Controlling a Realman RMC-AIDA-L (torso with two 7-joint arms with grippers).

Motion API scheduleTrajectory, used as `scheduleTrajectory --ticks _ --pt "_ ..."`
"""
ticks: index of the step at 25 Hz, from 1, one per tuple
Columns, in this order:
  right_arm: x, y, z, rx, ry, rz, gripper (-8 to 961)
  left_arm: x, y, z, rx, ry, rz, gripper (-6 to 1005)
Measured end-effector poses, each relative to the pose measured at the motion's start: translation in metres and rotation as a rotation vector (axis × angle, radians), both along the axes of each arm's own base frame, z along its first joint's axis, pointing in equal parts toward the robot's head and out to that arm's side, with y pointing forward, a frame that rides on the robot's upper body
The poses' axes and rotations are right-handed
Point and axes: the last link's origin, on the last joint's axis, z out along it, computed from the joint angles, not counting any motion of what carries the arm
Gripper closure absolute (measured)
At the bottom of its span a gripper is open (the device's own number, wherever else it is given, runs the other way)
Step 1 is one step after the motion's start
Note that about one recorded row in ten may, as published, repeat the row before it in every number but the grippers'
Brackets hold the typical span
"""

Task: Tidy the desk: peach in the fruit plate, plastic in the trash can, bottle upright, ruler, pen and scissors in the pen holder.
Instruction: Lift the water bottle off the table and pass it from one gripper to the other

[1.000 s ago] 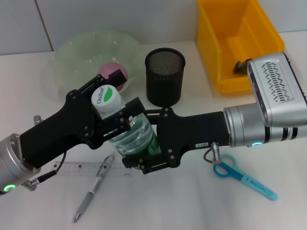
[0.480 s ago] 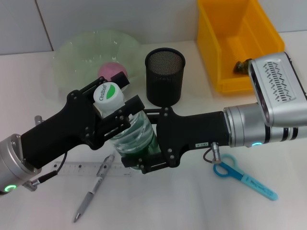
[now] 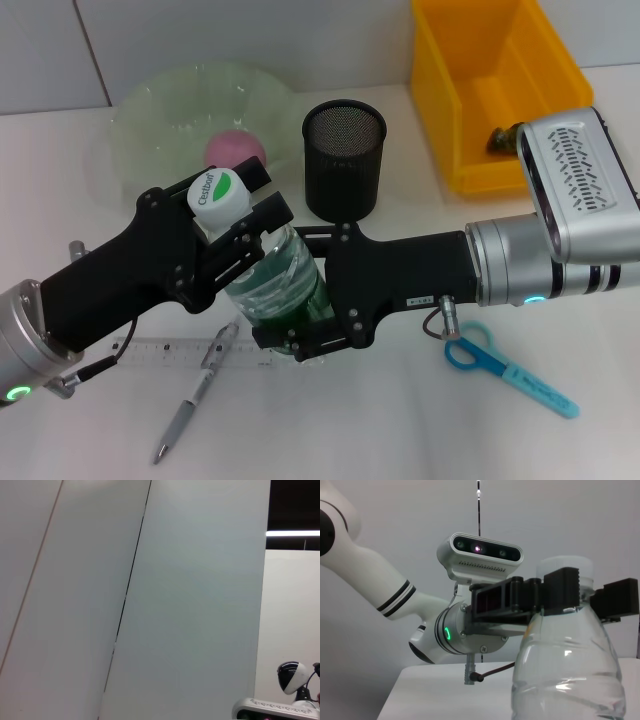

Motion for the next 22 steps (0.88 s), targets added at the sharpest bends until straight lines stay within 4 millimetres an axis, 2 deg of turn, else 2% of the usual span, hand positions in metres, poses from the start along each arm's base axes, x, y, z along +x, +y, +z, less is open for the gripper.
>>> scheduleTrajectory --ticks 4,7,13,22 --pt "-0.0003 -0.0002 0.0001 -0.002 0.001 0.001 181 -0.0004 0.0004 0.001 0.005 0.003 -0.003 550" --pt "-0.0005 -0.0009 -0.0001 -0.005 0.002 0.004 182 0.0 0.0006 0.0014 0.007 0.004 -0.006 575" --pt "0.0011 -0.0052 -0.0024 -0.023 -0.003 0.008 182 0.0011 0.0 0.0022 0.005 0.005 -0.021 571" --pt "0.001 -0.0066 -0.0013 -0.021 0.019 -0.001 107 0.0025 0.0003 0.0027 0.004 0.005 -0.032 566"
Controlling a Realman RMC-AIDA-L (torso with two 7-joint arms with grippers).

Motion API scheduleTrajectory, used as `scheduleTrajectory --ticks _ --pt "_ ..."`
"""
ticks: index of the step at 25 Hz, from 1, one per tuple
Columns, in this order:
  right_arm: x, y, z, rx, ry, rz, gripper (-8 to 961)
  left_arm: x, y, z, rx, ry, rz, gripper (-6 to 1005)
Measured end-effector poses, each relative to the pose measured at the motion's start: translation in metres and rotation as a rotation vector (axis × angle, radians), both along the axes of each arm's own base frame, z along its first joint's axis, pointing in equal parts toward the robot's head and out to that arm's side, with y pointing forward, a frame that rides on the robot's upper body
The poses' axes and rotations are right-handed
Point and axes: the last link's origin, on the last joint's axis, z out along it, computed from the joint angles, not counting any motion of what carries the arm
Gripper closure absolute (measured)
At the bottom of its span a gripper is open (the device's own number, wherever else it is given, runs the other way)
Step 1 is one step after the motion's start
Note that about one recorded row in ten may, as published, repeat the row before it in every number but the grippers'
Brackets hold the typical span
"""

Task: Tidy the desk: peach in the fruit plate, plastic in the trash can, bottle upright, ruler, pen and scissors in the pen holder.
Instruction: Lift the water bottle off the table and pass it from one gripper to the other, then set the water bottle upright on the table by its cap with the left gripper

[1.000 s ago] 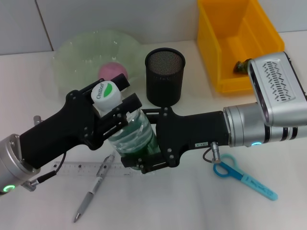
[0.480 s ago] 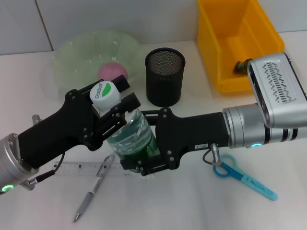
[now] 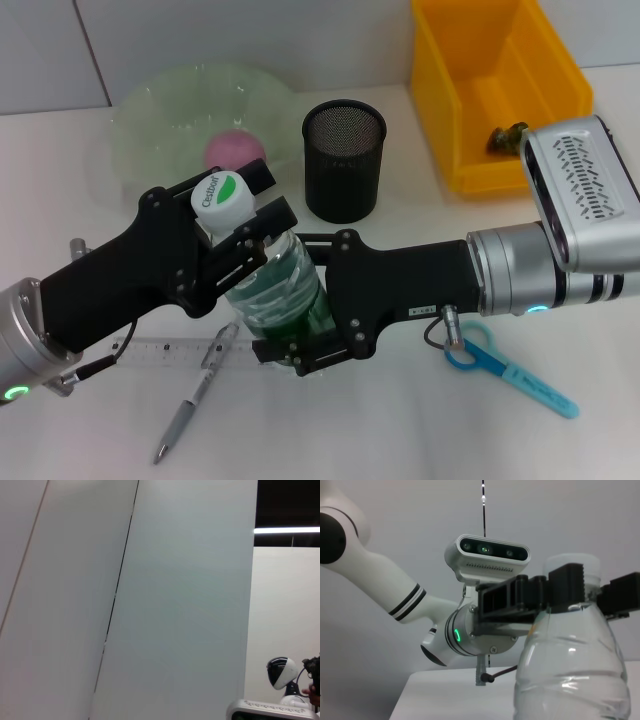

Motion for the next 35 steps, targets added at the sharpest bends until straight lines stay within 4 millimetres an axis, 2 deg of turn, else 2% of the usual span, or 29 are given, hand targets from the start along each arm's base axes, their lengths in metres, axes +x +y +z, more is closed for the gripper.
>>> scheduleTrajectory --ticks 8,19,35 --pt "0.004 -0.001 0.007 0.008 0.022 -0.01 109 0.0 -0.002 -0.002 -0.017 0.013 -0.014 560" --pt "0.026 -0.013 0.026 0.049 0.012 -0.058 112 0.0 0.001 -0.003 -0.023 0.043 -0.023 554" --pt "0.036 -0.019 0.03 0.054 -0.008 -0.067 113 0.005 0.007 -0.006 -0.013 0.078 -0.048 543"
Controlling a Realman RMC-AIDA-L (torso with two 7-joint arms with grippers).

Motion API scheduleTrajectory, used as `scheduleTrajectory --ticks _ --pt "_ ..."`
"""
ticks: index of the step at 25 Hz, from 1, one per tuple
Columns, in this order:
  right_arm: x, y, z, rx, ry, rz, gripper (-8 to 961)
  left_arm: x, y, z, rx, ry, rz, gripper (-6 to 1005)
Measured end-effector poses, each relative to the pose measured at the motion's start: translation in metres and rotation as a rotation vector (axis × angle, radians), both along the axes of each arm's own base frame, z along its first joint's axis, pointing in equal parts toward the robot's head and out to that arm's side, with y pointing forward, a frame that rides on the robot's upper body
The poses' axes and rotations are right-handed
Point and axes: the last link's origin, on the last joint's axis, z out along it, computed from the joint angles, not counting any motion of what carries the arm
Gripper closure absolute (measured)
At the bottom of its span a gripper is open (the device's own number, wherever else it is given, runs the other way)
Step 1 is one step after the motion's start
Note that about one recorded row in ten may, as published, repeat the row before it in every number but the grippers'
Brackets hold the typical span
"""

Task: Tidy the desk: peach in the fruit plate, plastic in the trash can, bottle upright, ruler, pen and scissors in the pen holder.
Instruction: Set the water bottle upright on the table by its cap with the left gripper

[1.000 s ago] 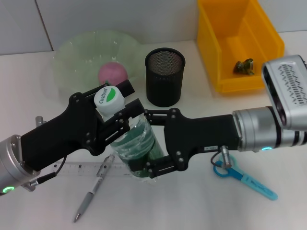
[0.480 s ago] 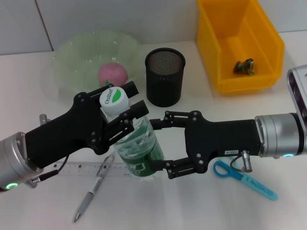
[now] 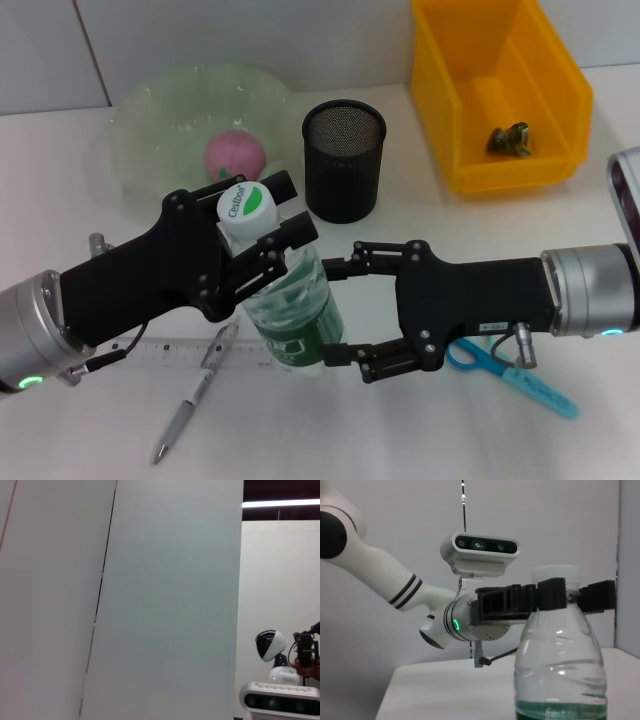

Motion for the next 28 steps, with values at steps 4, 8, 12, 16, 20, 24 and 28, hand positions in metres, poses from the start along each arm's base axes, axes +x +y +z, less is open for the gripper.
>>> scheduleTrajectory --ticks 4,8,12,16,20,24,28 --pt "0.006 -0.001 0.005 0.029 -0.008 -0.016 113 0.0 0.002 0.0 0.007 0.01 0.002 541" --pt "0.015 -0.002 0.013 0.068 0.004 -0.056 112 -0.002 0.005 0.001 0.023 0.025 0.005 538" --pt "0.028 -0.007 0.022 0.108 0.001 -0.094 112 -0.003 0.009 0.002 0.036 0.041 0.012 536" --pt "0.036 -0.01 0.026 0.103 -0.037 -0.124 113 -0.002 0.016 0.002 0.057 0.061 0.028 533" --pt "0.052 -0.014 0.045 0.093 -0.131 -0.217 114 -0.002 0.025 0.004 0.08 0.082 0.045 531" --pt "0.065 -0.026 0.073 0.155 -0.138 -0.247 115 0.001 0.038 0.008 0.117 0.092 0.066 528" --pt "0.071 -0.036 0.1 0.21 -0.11 -0.251 116 0.002 0.05 0.011 0.149 0.119 0.087 526"
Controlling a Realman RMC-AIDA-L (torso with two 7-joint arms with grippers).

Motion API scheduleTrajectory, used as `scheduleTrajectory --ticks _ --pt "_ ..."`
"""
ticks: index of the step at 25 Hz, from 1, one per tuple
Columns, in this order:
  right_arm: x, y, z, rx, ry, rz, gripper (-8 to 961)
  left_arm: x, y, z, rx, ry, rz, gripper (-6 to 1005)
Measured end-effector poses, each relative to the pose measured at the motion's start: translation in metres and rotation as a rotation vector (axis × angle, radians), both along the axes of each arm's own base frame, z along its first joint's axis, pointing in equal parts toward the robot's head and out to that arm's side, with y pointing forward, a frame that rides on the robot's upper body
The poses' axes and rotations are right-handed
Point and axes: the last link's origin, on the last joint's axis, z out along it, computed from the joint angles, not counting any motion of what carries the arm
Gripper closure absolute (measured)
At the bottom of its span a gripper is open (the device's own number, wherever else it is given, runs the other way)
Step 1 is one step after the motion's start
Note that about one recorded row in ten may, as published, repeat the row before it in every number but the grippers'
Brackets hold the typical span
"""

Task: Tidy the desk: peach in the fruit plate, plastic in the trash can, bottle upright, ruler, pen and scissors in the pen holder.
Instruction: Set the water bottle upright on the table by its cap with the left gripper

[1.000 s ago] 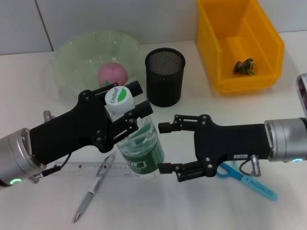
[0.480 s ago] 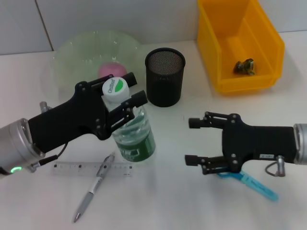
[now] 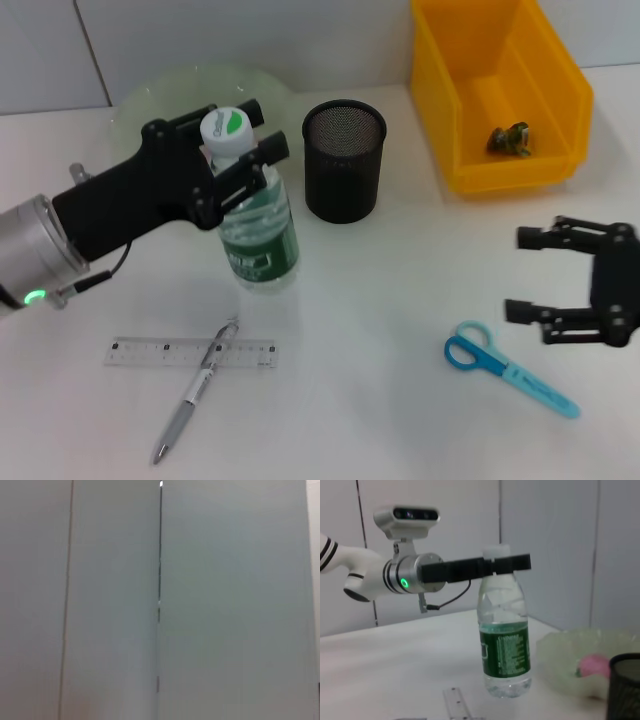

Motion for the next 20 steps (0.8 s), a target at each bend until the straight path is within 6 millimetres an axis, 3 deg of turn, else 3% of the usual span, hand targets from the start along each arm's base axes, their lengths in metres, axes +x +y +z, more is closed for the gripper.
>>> scheduleTrajectory --ticks 3,9,20 --pt "0.008 -0.004 0.009 0.03 0.0 -0.035 117 0.0 0.01 -0.001 0.023 0.033 0.029 524" --pt "0.018 -0.005 -0.001 -0.001 -0.046 -0.08 119 -0.002 0.022 -0.003 0.07 0.076 0.082 520" --pt "0.017 0.004 -0.011 -0.023 -0.06 -0.09 122 -0.027 0.008 0.004 0.156 0.078 0.133 513"
